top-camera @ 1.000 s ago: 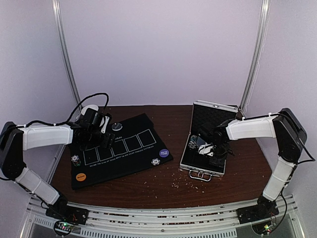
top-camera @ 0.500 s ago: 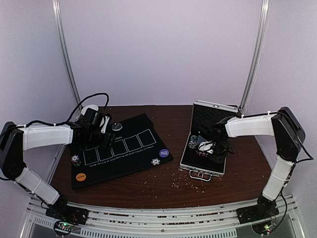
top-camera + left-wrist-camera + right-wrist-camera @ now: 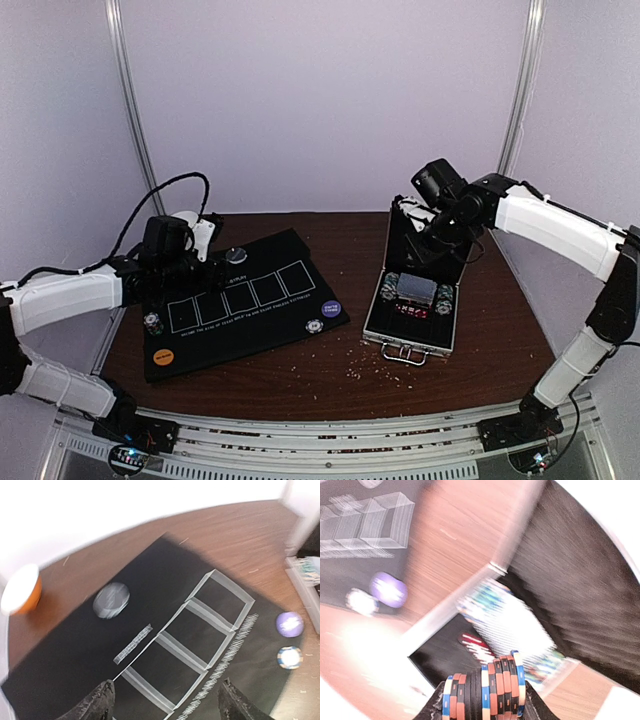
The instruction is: Distribute texas hold em gaming equipment
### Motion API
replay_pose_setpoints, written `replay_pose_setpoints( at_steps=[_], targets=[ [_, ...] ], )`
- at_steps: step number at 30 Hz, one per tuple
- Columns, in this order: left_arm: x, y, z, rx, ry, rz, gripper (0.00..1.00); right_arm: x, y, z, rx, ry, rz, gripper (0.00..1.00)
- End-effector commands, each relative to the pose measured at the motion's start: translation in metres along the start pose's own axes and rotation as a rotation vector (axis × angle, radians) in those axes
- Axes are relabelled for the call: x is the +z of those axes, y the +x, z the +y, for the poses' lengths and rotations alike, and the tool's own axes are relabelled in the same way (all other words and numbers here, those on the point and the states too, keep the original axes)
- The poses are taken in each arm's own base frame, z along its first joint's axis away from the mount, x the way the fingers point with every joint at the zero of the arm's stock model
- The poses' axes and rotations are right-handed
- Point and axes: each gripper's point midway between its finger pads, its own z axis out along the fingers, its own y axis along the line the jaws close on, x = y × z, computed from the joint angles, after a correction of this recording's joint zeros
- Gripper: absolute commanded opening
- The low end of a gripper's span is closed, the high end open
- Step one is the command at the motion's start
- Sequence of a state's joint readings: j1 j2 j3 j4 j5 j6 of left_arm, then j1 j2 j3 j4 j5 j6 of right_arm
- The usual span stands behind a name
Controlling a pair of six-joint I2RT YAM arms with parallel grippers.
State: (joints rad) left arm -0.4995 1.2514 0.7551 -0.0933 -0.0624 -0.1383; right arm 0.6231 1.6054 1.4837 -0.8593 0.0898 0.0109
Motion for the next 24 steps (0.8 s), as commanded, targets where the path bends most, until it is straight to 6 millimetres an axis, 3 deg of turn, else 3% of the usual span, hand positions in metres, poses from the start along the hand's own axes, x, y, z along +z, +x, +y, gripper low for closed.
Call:
replay_pose_setpoints(
  at_steps=[1, 3, 6, 11, 15, 19, 24],
  targets=[
    [-0.029, -0.053, -0.074, 0.235, 0.221, -0.221, 0.73, -0.026, -0.043, 0.085, 0.305, -0.502, -0.159, 0.0],
    [-0.039, -0.064, -0.105, 0.369, 0.264, -0.255, 0.73, -0.031, -0.054, 0.108, 0.383, -0.656, -0.19, 0.0],
    [-0.045, -0.064, -0.145, 0.527, 0.335, -0.254, 0.78, -0.031, -0.058, 0.131, 0.437, -0.778, -0.188, 0.0],
    [-0.043, -0.044, -0.206, 0.785, 0.444, -0.248, 0.91, -0.025, -0.054, 0.174, 0.481, -0.982, -0.141, 0.0],
    [-0.035, -0.043, -0.231, 0.831, 0.505, -0.252, 0.96, -0.019, -0.049, 0.202, 0.475, -1.042, -0.088, 0.0],
    [-0.024, -0.041, -0.243, 0.877, 0.527, -0.225, 0.93, -0.015, -0.048, 0.218, 0.476, -1.066, -0.051, 0.0],
    [-0.004, -0.041, -0.24, 0.872, 0.469, -0.174, 0.66, -0.016, -0.048, 0.236, 0.459, -1.111, -0.034, 0.0]
  ],
)
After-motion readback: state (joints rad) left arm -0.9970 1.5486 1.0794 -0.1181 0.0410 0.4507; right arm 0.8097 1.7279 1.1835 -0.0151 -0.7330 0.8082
